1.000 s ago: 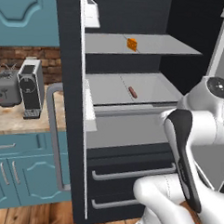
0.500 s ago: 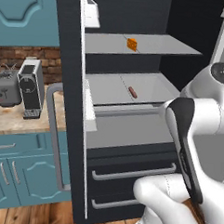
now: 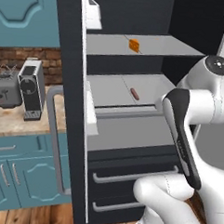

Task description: Retrieve the sausage and cheese from the fridge and place them on the cutting board on the counter.

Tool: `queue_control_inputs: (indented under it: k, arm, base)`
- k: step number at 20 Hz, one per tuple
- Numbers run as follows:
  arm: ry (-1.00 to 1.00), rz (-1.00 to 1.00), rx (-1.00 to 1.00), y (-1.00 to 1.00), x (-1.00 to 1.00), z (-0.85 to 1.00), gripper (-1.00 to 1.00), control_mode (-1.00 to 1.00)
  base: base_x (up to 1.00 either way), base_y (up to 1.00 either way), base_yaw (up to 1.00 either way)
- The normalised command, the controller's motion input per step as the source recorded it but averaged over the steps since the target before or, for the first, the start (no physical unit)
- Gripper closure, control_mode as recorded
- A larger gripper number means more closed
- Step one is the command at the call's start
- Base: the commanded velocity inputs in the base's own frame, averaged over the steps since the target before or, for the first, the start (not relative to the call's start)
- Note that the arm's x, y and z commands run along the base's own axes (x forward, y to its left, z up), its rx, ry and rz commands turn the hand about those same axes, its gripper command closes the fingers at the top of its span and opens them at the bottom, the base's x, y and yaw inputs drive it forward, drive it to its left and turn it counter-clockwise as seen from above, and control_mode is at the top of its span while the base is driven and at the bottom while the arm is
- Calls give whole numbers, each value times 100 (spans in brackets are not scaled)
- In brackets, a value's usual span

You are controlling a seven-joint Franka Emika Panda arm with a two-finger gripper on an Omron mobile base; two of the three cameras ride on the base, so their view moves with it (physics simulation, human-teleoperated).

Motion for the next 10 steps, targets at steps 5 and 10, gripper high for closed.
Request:
queue_control_inputs:
  k: [5, 10]
  arm:
    - [0, 0, 0, 0, 0, 0, -100, 100]
    - [0, 0, 0, 0, 0, 0, -100, 100]
  base:
    - [42, 0, 1]
    - [65, -4, 0]
